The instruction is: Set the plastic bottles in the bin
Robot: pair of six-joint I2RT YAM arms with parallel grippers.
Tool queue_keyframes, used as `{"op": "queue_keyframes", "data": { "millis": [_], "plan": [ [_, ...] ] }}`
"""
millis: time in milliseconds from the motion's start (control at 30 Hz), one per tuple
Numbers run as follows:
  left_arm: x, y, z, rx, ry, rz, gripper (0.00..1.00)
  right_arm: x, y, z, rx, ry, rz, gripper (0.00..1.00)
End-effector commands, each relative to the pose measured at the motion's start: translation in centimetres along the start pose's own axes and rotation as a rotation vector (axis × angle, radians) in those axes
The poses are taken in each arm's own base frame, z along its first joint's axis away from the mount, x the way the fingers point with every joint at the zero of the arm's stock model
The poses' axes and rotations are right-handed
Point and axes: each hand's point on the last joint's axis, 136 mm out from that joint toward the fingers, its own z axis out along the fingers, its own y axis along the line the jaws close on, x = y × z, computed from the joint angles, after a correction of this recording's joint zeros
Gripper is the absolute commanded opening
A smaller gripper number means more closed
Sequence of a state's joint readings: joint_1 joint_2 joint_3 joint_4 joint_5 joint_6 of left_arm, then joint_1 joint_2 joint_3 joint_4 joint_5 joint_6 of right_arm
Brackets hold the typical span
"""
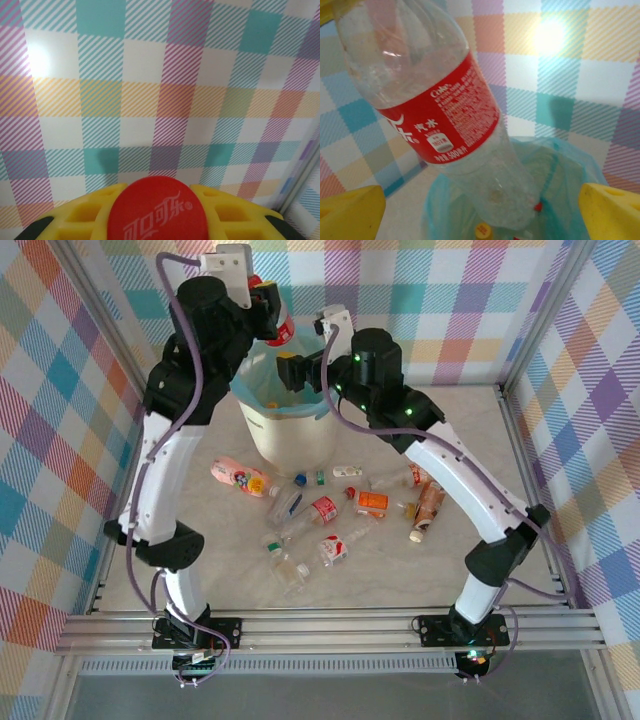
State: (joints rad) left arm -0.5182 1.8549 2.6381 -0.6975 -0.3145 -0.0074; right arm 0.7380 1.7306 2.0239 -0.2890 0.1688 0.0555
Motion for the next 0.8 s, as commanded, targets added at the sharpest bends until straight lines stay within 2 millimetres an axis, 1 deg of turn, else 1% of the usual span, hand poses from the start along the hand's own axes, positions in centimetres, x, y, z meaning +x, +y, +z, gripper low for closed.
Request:
{"op": "queue_keyframes", "data": {
  "millis": [0, 100, 200, 333, 433, 533, 600, 767],
  "plan": [
    [-1.5, 1.6, 0.6, -0.006, -0.050, -0.037, 0.00, -0.1, -1.3, 0.1, 0.013, 0.013, 0.034, 0.98],
    [0.8, 2.6, 3.6, 0.012, 0.000, -0.070, 0.00, 1.0, -2.7, 0.4, 0.043, 0.047, 0.043, 0.98],
    [3.5, 2.9, 6.6, 0.051, 0.054, -0.105, 0.00, 2.1, -3.5, 0.6, 0.056, 0.077, 0.053, 0.98],
    [7.4, 2.8, 9.9, 0.069, 0.126, -0.107, 0.00, 3.7, -3.9, 0.9, 0.062, 0.118, 0.055, 0.98],
    [10.8, 2.8, 12.2, 0.076, 0.189, -0.080, 0.00, 4.9, -4.1, 0.8, 0.064, 0.151, 0.062, 0.98],
    [14.1, 3.1, 13.9, 0.070, 0.251, -0.075, 0.00, 5.8, -4.2, 0.4, 0.068, 0.173, 0.065, 0.98],
    [16.0, 3.0, 14.8, 0.080, 0.290, -0.072, 0.00, 6.4, -4.2, 0.1, 0.071, 0.188, 0.068, 0.98],
    [20.3, 3.0, 16.4, 0.082, 0.374, -0.074, 0.00, 7.1, -4.1, -0.5, 0.065, 0.210, 0.072, 0.98]
  ]
}}
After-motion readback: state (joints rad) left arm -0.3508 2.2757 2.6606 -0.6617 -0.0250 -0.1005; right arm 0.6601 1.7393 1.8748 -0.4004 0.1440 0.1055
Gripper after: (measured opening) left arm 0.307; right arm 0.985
